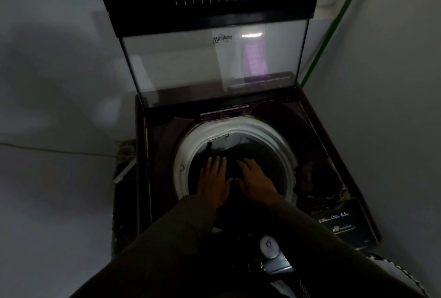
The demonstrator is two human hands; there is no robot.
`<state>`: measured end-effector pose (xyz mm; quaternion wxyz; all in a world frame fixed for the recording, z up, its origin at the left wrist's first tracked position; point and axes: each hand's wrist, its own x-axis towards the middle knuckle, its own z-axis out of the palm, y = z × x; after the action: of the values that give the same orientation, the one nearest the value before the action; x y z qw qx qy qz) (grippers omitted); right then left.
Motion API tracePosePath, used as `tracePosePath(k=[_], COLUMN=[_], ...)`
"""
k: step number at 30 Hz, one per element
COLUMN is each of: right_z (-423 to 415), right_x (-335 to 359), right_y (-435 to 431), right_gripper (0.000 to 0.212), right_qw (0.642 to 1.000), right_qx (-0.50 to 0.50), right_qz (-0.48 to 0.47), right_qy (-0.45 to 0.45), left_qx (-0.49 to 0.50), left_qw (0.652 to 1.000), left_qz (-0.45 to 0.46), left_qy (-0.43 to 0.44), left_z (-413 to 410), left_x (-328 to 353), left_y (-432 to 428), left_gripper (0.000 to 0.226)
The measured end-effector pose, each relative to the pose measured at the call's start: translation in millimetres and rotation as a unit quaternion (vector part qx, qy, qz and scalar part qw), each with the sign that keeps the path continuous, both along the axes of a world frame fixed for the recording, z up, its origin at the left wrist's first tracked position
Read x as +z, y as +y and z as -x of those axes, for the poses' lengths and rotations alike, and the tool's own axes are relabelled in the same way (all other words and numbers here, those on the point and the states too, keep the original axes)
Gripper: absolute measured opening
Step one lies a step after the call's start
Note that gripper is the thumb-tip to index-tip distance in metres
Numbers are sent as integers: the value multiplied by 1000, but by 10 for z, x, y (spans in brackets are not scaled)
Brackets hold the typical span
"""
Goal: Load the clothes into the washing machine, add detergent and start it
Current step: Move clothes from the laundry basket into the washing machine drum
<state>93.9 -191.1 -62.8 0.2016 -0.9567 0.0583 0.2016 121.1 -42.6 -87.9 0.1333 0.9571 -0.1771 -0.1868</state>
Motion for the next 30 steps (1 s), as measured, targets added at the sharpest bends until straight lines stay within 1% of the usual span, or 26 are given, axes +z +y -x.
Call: tracePosePath(k=[3, 6, 10, 15, 20, 23, 26, 30], right_z=[62, 161, 351, 651, 1000, 1218, 1484, 1904], right_x=[52, 132, 295, 506, 691, 765, 814, 811], right_y=[-63, -175, -379, -725, -1124, -1370, -1612, -1909], right_gripper=[65, 66, 68, 67, 68, 72, 77, 76], right_qw=[998, 995, 989, 983, 974, 966, 962, 956], right_qx=[17, 17, 8, -32, -78, -110, -135, -181], right_qz=[55, 95, 132, 133, 162, 170, 173, 165], right_qy=[-13, -21, -62, -122, -138, -159, -160, -162], left_qx=[-12, -21, -46, -91, -140, -161, -193, -241], left_qw=[1000, 999, 996, 989, 980, 974, 968, 957], left_qz=[-10, 1, 24, 42, 58, 60, 64, 59], left_qy=[-21, -35, -67, -104, -131, -147, -148, -149], left_z=[34, 66, 125, 273, 516, 678, 880, 1196], left_x=[69, 209, 434, 697, 872, 918, 951, 989], left_y=[-22, -90, -247, -618, -1074, -1367, -1659, -2037], left_gripper=[64, 63, 64, 61, 77, 75, 74, 74])
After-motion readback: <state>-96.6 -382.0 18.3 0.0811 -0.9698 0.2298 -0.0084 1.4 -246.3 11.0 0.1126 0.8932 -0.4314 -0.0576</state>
